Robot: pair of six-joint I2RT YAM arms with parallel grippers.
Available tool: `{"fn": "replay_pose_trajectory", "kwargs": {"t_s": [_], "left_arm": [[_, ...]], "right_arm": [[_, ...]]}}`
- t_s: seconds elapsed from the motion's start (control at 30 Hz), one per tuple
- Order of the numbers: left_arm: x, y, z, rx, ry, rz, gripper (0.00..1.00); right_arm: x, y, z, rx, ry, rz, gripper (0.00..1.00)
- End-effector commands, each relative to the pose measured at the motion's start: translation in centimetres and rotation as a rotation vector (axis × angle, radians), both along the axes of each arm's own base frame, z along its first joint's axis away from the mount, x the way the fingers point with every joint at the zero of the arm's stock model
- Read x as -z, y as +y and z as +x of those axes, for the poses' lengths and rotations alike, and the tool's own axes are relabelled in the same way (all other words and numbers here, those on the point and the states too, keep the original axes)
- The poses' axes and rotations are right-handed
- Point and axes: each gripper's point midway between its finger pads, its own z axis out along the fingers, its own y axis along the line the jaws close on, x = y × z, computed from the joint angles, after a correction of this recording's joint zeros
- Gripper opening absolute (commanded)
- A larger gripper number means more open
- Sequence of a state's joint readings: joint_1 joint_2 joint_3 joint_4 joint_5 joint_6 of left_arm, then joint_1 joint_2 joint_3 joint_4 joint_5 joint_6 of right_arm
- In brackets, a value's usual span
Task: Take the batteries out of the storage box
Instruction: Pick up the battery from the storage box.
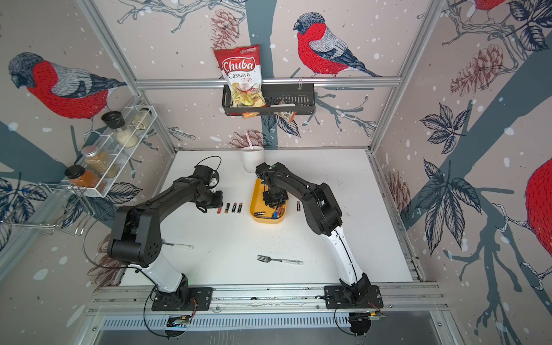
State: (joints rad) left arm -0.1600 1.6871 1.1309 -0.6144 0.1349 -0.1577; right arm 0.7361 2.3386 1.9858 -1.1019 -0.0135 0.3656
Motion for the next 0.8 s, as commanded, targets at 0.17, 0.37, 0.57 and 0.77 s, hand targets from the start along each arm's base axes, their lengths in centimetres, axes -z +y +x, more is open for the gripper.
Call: {"fn": "replay_pose_trajectory", "kwargs": {"t_s": [0.17, 0.37, 0.57, 0.77], "left_arm": [[-0.3, -0.1, 0.1, -0.001, -0.009, -0.010, 0.32], [-0.4, -0.1, 0.2, -0.002, -0.010, -0.013, 0.32], [-0.5, -0.3, 0.3, 0.002, -0.012, -0.015, 0.32], [-0.4, -0.3, 0.3, 0.002, -0.009, -0.014, 0.32]], "right_arm": [[0.0, 1.4, -0.4, -0.032, 0.011, 0.040, 0.30], [-0.7, 1.2, 0.1, -0.026, -0.020, 0.016, 0.30], [-0.7, 0.4, 0.5, -0.003, -0.034, -0.021, 0.33], [-0.1, -0.2, 0.1, 0.008, -0.016, -0.040, 0.34]]}}
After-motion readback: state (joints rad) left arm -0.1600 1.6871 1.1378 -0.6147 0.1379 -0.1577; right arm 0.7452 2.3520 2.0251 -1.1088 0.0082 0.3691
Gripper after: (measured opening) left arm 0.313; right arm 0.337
